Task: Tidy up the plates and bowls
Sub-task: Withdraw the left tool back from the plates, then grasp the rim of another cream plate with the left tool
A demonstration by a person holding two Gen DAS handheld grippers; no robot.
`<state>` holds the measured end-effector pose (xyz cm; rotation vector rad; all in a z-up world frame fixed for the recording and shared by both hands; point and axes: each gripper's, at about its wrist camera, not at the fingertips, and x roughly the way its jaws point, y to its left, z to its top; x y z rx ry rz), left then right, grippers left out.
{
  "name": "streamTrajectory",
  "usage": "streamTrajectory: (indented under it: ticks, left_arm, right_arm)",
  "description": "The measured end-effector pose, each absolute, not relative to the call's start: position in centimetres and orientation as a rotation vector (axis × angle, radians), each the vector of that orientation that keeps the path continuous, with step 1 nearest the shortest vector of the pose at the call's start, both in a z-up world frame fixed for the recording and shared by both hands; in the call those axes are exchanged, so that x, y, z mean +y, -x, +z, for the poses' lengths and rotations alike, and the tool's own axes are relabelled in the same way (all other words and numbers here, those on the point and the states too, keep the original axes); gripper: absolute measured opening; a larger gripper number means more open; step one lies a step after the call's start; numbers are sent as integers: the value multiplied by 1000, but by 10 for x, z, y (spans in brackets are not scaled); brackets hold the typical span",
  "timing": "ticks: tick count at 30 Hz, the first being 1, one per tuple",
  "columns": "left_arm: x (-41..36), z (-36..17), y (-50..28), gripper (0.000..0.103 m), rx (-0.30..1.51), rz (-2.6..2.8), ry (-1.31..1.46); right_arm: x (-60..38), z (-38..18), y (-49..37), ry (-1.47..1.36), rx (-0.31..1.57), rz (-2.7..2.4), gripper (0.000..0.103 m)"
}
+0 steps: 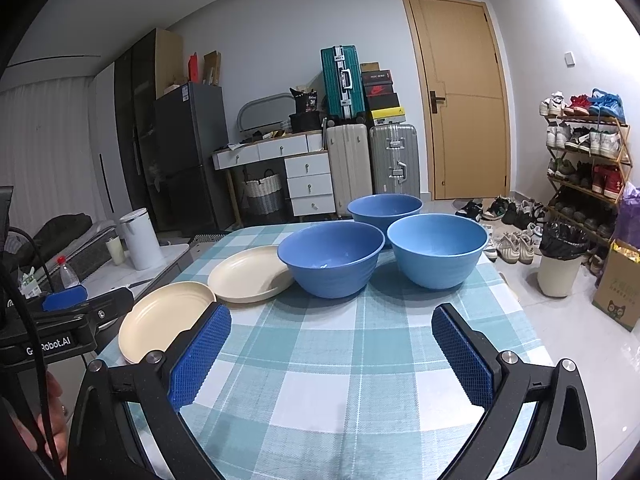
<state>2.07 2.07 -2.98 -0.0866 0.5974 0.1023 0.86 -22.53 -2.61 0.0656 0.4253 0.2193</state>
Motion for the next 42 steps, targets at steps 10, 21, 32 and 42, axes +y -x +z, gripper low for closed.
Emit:
streamTrajectory:
  ticks: [10,21,32,42]
  left_arm:
    - [36,-27,-24,99,604,133,97]
    - [71,11,-59,99,565,130,48]
    - [107,-3,-206,99,697,32,-87]
    - [108,-55,-295,99,879,1,-119]
  right_arm:
    - [-221,-30,-17,-72,457,238,102]
    - [-196,-8,-41,-8,410,290,102]
    - [-164,-26,-80,23,431,361,102]
    - [-147,-51,-121,76,419,396,102]
